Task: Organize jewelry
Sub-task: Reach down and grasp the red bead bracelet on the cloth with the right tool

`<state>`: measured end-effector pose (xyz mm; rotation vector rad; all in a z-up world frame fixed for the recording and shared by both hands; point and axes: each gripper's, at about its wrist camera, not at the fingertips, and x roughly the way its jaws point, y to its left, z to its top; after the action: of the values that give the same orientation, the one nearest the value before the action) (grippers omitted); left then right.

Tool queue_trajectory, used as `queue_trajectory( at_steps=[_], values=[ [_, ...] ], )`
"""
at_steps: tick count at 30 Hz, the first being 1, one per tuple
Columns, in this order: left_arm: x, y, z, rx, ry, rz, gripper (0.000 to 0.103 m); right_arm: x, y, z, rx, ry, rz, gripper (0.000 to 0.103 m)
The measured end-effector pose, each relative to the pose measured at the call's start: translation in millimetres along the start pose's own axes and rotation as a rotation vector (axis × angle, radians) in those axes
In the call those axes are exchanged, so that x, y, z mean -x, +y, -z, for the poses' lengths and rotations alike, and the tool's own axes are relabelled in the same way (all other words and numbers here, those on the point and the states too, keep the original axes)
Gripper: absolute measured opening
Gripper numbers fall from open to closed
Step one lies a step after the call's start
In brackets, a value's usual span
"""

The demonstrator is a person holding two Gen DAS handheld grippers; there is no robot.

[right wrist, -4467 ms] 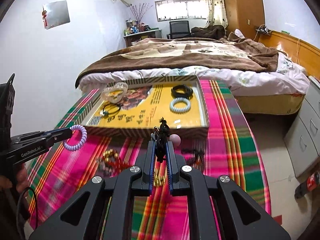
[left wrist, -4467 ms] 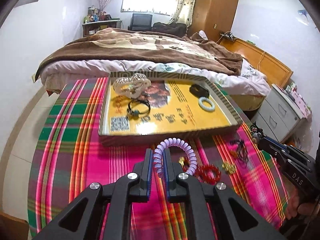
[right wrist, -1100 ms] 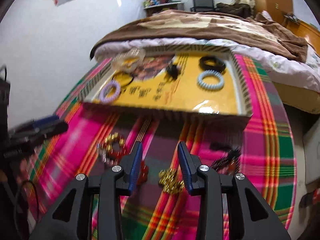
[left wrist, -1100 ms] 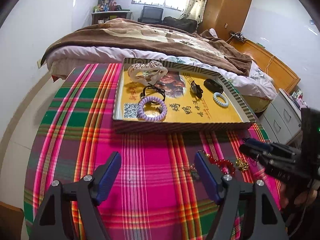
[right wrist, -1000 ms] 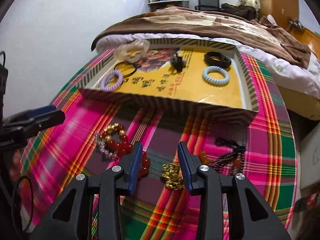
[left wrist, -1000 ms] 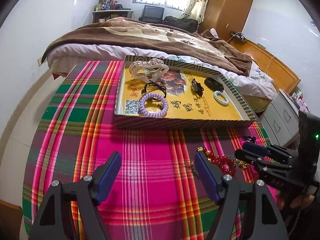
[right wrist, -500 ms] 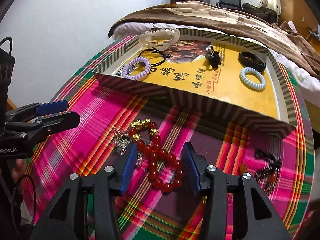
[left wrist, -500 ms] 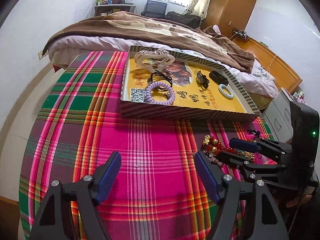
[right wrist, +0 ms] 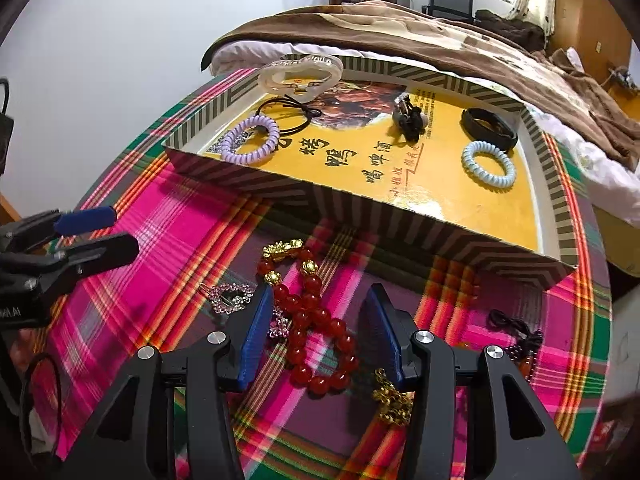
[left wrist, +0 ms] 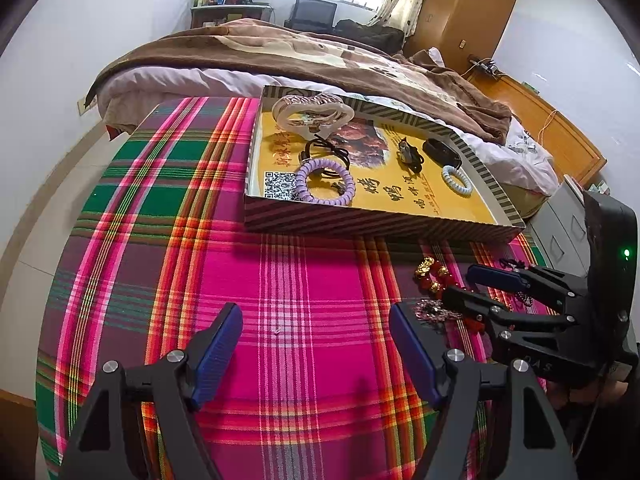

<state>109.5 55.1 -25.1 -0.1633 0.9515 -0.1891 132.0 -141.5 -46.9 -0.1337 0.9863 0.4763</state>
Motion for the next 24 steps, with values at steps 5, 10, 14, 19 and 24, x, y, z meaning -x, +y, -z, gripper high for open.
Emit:
queue_trajectory(
  at_steps=[5,10,14,19,24],
  values=[
    [-1.9,0.1,0.3,0.003,0.007,-0.006,0.075,-0.1,-10.0,-1.3,-0.027,0.022,-0.026,0.049],
    [-4.6,-4.4,0.9,-0.003,0.014,-0.001,0.075,-6.0,-5.0,-10.9,0.044,0.066,-0.069,0.049],
    [-5.4,-8.5,1.5,-0.01,0.019,0.0,0.075,-10.3,-2.5,-16.8,0.074,0.096,-0.075,0.048],
    [-6.0,-11.8,1.3,-0.019,0.021,-0.002,0.075,-13.7,0.4,-21.2,0.078,0.114,-0.046,0.025],
    [-6.2,-11.9,0.3,-0.02,0.024,-0.008,0.075,-11.4,-3.4,-20.0,0.05,0.096,-0.019,0.01]
  ],
)
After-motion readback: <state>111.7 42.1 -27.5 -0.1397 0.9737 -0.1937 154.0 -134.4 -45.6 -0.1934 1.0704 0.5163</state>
